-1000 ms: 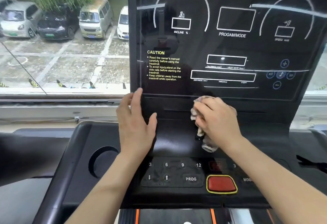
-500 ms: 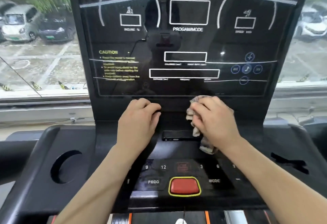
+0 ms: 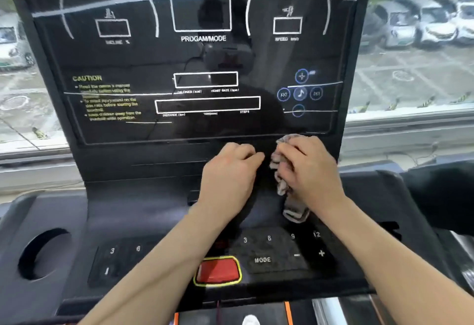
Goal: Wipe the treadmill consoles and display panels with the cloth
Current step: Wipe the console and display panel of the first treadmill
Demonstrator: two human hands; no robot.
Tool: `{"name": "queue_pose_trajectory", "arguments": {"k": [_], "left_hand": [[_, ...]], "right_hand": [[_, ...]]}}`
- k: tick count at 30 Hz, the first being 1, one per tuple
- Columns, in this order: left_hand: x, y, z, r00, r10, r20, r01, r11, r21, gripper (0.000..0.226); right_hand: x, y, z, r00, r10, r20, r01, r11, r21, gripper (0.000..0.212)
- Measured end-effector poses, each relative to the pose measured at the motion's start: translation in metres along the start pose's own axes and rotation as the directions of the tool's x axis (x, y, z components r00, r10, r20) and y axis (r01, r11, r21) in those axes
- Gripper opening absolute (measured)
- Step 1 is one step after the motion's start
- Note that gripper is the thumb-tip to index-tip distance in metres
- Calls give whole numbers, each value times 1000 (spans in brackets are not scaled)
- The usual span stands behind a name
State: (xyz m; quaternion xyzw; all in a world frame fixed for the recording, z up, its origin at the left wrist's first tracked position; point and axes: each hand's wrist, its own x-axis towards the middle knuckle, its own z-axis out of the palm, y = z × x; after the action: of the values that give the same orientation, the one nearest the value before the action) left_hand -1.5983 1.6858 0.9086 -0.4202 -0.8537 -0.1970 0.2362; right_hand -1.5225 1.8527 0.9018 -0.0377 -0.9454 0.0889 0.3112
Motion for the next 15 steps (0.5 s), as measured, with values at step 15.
{"name": "queue_pose_trajectory", "arguments": {"k": [15], "left_hand": [[-27, -52, -36, 975, -220, -24, 221, 964, 150, 9]], "right_hand": [[17, -45, 21, 987, -159, 18, 158, 987, 39, 13]]}}
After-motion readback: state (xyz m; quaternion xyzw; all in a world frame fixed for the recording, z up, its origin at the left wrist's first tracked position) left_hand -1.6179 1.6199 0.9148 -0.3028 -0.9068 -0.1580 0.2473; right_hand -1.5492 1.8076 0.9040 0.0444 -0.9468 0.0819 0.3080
